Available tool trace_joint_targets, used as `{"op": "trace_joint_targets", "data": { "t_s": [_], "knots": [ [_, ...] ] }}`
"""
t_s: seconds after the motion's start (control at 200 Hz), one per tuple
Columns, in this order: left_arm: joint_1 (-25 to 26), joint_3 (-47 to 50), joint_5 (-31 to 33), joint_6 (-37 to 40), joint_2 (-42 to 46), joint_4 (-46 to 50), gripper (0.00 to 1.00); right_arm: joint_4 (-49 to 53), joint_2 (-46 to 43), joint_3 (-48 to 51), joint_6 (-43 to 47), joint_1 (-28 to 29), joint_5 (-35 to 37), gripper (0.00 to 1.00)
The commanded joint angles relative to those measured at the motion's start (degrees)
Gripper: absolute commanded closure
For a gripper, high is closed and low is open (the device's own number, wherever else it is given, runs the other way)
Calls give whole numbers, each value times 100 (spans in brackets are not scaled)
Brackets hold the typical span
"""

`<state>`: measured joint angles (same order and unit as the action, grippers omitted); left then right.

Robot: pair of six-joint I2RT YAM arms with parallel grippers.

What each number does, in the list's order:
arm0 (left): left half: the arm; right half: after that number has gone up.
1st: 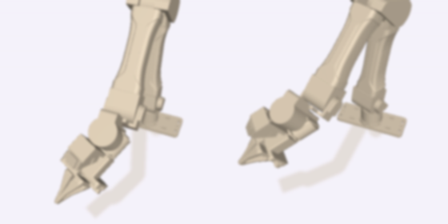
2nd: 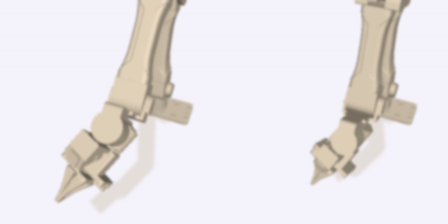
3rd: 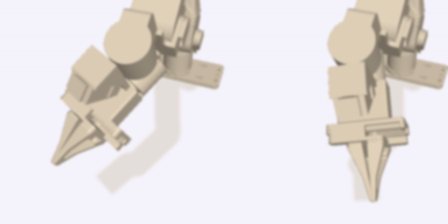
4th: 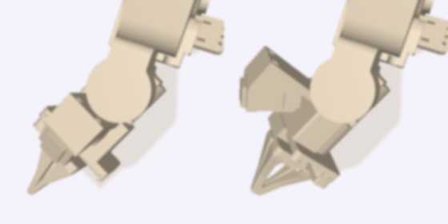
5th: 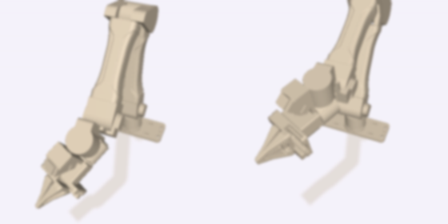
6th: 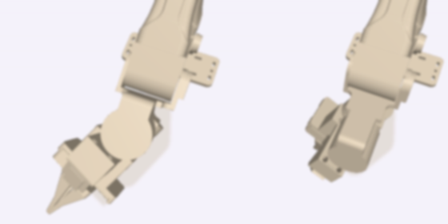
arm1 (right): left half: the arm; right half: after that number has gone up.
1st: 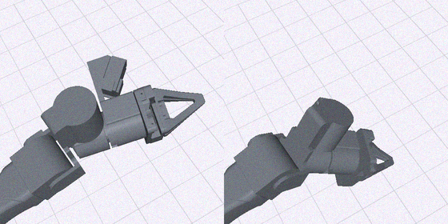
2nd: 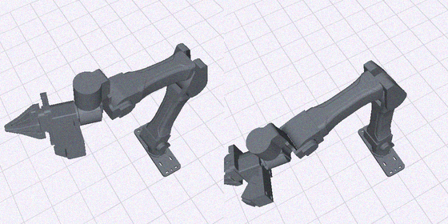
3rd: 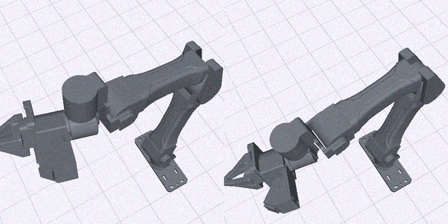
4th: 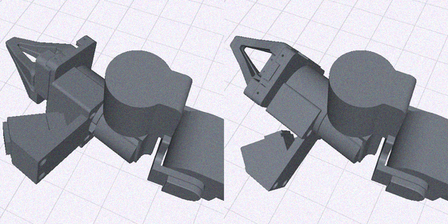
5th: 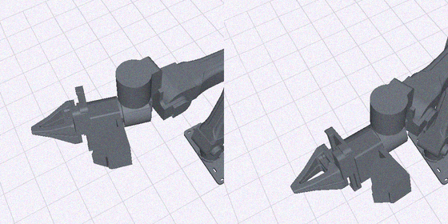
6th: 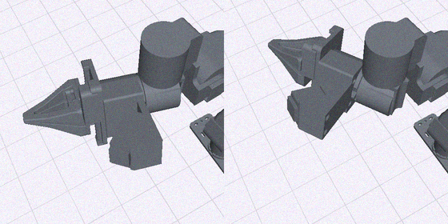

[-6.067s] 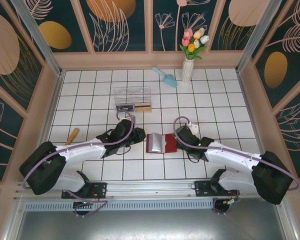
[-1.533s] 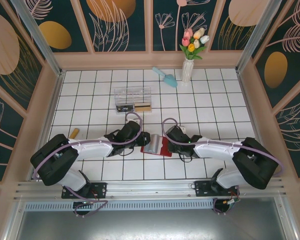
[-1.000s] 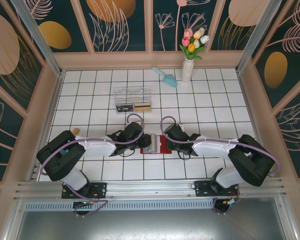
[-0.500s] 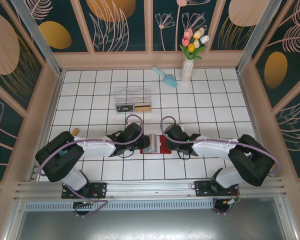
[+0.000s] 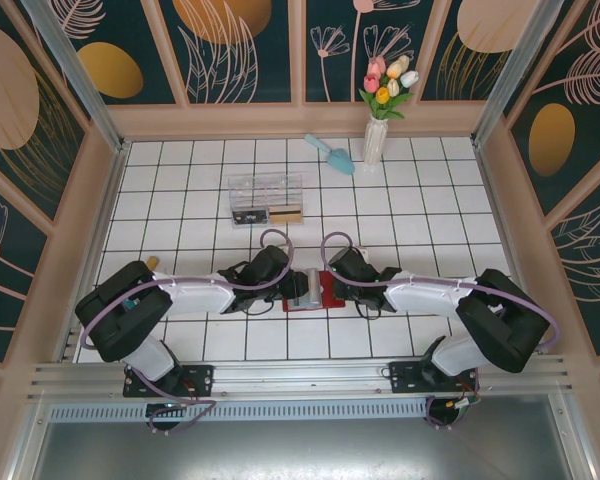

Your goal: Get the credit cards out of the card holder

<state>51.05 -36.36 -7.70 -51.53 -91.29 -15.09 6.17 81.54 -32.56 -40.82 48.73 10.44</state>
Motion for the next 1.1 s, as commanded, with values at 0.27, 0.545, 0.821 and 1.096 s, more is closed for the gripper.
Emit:
{"op": "trace_joint_targets", "data": {
  "t_s": [0.27,0.545,0.821,1.096],
  "knots": [
    [186,-450,-768,-146,-475,-922,65,122,-95,184,-58,-13,72,87],
    [233,-693,-877,-129,-657,-989,65,528,-1038,291,-217,-83,552,85],
    [229,-443,-534,-13,-134,-937,66,717,-1901,351,-131,-222,556,84],
    [224,-793,-929,-131,-1136,-1174,68,827,-2170,155,-113,-224,529,83]
  ]
}}
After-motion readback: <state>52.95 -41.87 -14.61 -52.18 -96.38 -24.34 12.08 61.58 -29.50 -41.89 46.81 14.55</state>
